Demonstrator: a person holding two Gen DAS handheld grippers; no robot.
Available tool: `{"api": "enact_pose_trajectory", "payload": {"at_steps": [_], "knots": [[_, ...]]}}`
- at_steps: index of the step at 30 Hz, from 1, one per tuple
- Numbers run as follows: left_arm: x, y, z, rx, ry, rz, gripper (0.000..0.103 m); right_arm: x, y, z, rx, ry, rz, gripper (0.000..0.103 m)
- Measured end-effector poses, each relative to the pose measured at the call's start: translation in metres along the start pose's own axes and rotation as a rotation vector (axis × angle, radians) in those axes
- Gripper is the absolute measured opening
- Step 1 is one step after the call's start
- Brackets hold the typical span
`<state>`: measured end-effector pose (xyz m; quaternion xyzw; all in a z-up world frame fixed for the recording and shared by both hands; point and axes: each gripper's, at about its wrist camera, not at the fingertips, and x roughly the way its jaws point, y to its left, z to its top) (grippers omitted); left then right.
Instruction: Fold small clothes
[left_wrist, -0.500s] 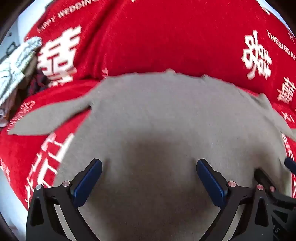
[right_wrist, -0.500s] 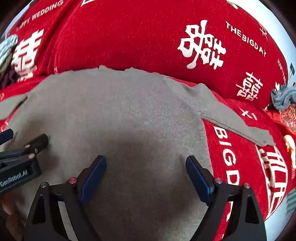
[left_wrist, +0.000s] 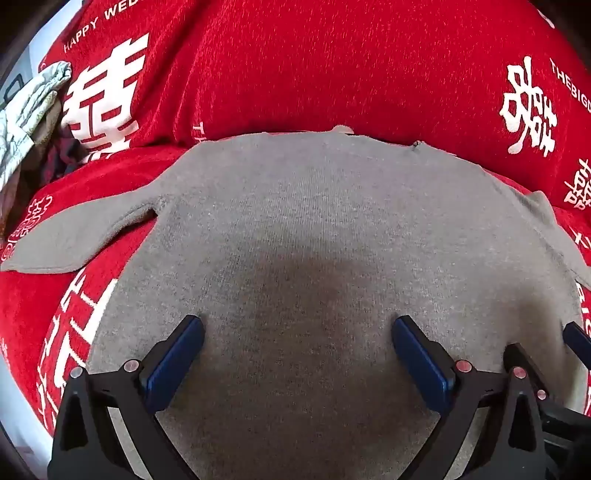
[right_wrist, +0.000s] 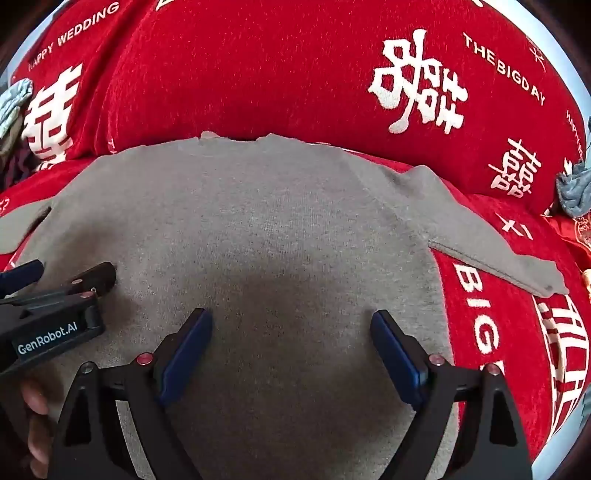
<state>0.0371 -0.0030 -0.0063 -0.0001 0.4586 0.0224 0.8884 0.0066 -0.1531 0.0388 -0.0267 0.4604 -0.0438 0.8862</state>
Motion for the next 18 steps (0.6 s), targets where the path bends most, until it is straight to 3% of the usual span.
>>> {"api": "enact_pose_trajectory", "payload": {"at_steps": [18], "knots": [[-0.0007,0.003,0.0035,-0.016,-0.001,-0.002,0.102,0.0051,-0.004,-0.0023,0.061,0.067,0.038,0.09]]}}
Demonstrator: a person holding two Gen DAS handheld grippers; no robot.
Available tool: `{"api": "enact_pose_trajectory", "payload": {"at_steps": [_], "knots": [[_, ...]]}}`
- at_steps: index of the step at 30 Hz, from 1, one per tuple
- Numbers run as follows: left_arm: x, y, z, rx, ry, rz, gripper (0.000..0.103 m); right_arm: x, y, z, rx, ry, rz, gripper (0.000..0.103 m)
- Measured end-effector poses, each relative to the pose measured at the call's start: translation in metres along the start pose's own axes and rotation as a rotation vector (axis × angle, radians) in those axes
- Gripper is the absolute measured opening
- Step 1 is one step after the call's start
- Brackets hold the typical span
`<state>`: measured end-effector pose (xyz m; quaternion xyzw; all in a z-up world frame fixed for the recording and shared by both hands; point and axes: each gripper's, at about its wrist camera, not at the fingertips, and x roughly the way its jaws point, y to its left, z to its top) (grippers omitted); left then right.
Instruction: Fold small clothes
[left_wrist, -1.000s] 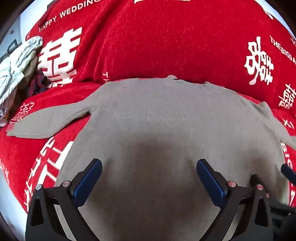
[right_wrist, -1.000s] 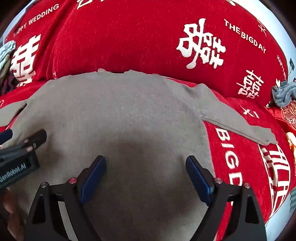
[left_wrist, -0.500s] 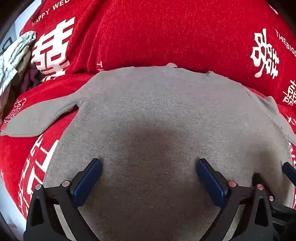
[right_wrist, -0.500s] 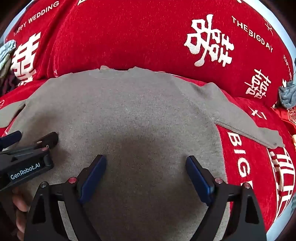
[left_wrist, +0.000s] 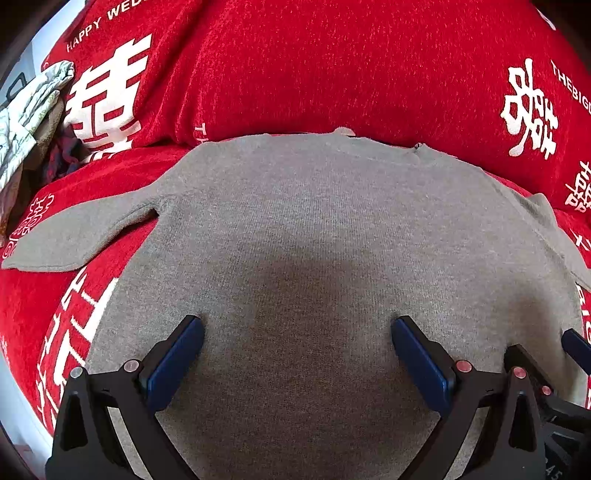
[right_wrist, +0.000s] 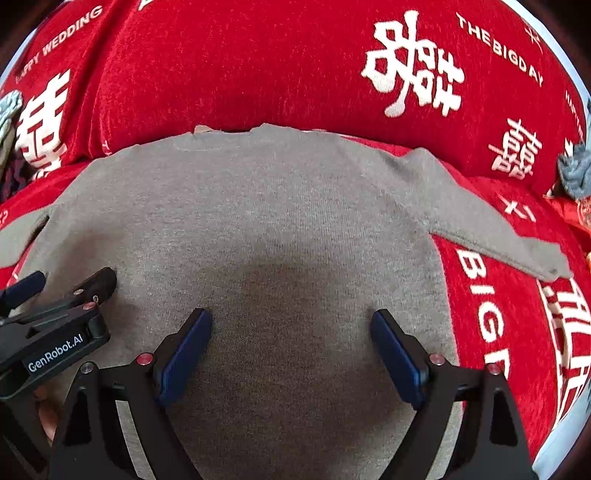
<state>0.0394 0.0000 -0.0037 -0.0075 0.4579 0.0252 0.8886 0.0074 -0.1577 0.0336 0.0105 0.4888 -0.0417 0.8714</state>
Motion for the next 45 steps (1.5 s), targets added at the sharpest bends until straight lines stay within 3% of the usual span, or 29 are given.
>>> {"api": "enact_pose_trajectory", "payload": {"at_steps": [15,28,40,45], "knots": [[-0.0005,-0.0023,-0.0012,0.0,-0.013,0.012,0.102,-0.0003,-0.0011,-0.0016,0.0,-0.01,0.023,0.091],[-0.0009,-0.0017,-0.0029,0.002,-0.016,0.011,0.102,0.0061,-0.0007,0.008,-0.011,0.05,0.02,0.096],[-0.0013,-0.0013,-0.0024,-0.003,-0.012,0.012,0.102,0.0073,-0.0031,0.0041,0.013,0.029,0.02,0.099],[-0.0028,0.0,-0.0014,-0.01,-0.01,0.005,0.102,0.0084,-0.0027,0.0008,-0.038,0.029,0.037,0.1]]}}
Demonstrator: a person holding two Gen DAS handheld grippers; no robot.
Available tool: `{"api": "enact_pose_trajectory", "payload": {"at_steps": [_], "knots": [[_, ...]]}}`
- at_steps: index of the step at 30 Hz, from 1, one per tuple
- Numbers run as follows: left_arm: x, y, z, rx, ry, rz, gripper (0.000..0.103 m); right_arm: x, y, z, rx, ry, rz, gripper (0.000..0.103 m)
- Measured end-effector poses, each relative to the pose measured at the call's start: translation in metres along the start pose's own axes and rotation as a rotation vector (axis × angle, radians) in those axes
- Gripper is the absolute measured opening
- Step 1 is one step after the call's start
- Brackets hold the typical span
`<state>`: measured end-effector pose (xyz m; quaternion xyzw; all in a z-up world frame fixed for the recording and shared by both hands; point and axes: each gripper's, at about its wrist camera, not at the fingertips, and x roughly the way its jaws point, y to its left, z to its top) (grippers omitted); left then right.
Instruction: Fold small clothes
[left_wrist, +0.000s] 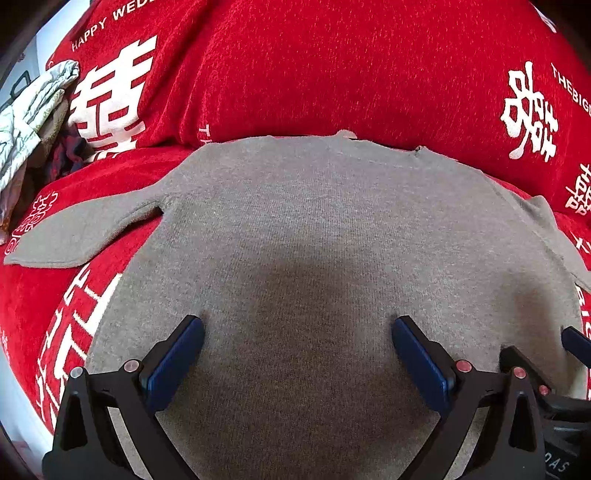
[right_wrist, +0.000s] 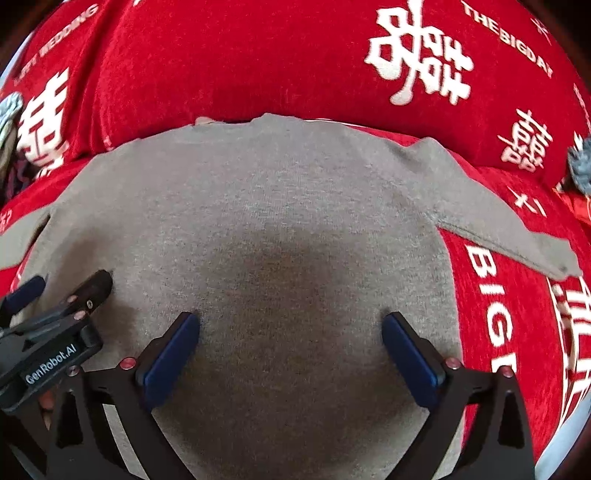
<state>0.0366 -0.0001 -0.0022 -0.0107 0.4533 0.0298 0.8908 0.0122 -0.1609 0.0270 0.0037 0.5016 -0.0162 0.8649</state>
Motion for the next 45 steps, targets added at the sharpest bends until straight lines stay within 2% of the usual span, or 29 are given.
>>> {"api": "enact_pose_trajectory", "payload": {"at_steps": [5,8,13,20,22,27,36,45], "knots": [[-0.001,-0.002,0.009,0.02,0.037,0.015,0.102,-0.003,-0.004,0.004,-0.059,0.033,0.043,0.1],[-0.006,-0.007,0.02,0.041,0.058,0.021,0.102,-0.016,-0.02,0.006,-0.014,-0.037,0.06,0.1],[-0.018,-0.026,0.04,0.049,0.027,0.052,0.102,-0.021,-0.05,0.017,0.072,-0.07,0.077,0.1],[-0.021,-0.071,0.054,0.093,0.032,0.047,0.102,-0.03,-0.087,0.028,0.122,-0.109,0.046,0.1],[-0.018,-0.082,0.056,0.098,0.044,0.057,0.102,-0.031,-0.099,0.028,0.126,-0.116,0.008,0.1],[-0.015,-0.109,0.061,0.109,0.059,0.057,0.102,-0.03,-0.134,0.028,0.167,-0.119,-0.022,0.1],[-0.012,-0.181,0.058,0.204,0.064,0.037,0.102,-0.031,-0.192,0.021,0.222,-0.159,-0.092,0.1],[-0.004,-0.236,0.056,0.264,0.068,0.012,0.102,-0.023,-0.247,0.005,0.303,-0.148,-0.129,0.1]]}}
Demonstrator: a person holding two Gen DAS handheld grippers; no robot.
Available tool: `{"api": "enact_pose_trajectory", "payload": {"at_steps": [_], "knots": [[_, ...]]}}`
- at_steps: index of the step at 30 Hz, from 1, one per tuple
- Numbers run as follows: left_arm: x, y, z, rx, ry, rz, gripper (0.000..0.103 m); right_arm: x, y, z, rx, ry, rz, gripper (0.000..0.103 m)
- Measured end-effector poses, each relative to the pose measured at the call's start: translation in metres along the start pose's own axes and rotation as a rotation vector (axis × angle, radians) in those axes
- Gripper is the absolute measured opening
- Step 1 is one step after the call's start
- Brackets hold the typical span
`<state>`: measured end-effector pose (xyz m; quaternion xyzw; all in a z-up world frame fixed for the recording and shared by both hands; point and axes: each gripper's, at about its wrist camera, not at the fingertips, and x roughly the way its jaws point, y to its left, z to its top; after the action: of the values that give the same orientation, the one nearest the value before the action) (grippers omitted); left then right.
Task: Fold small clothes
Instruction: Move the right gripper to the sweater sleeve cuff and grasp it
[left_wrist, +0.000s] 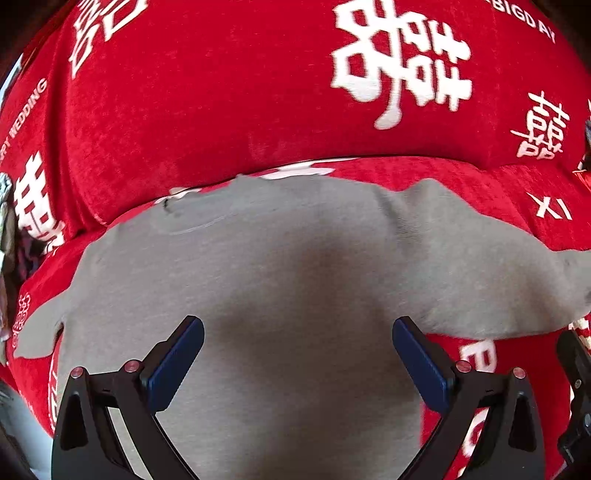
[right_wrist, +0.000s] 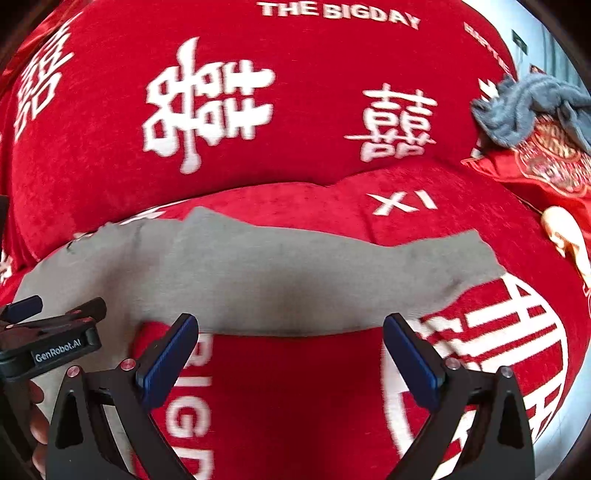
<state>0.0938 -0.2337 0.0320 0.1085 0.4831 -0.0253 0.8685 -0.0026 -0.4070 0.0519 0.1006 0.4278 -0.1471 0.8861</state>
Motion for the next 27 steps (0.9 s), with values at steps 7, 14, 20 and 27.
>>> {"api": "enact_pose_trajectory", "payload": {"at_steps": [7,14,20,27], "knots": [[0.011,-0.028,0.006,0.028,0.005,-0.005,0.102,0.011,-0.037,0.001,0.04,0.003,-0.047,0.1],[0.02,-0.047,0.011,0.046,0.01,-0.005,0.102,0.026,-0.081,-0.003,0.125,0.036,-0.083,0.1],[0.028,-0.06,0.012,0.059,0.02,-0.009,0.102,0.041,-0.111,-0.005,0.191,0.066,-0.067,0.1],[0.028,-0.057,0.016,0.059,0.001,-0.017,0.102,0.079,-0.144,0.019,0.392,0.093,0.147,0.094]]}}
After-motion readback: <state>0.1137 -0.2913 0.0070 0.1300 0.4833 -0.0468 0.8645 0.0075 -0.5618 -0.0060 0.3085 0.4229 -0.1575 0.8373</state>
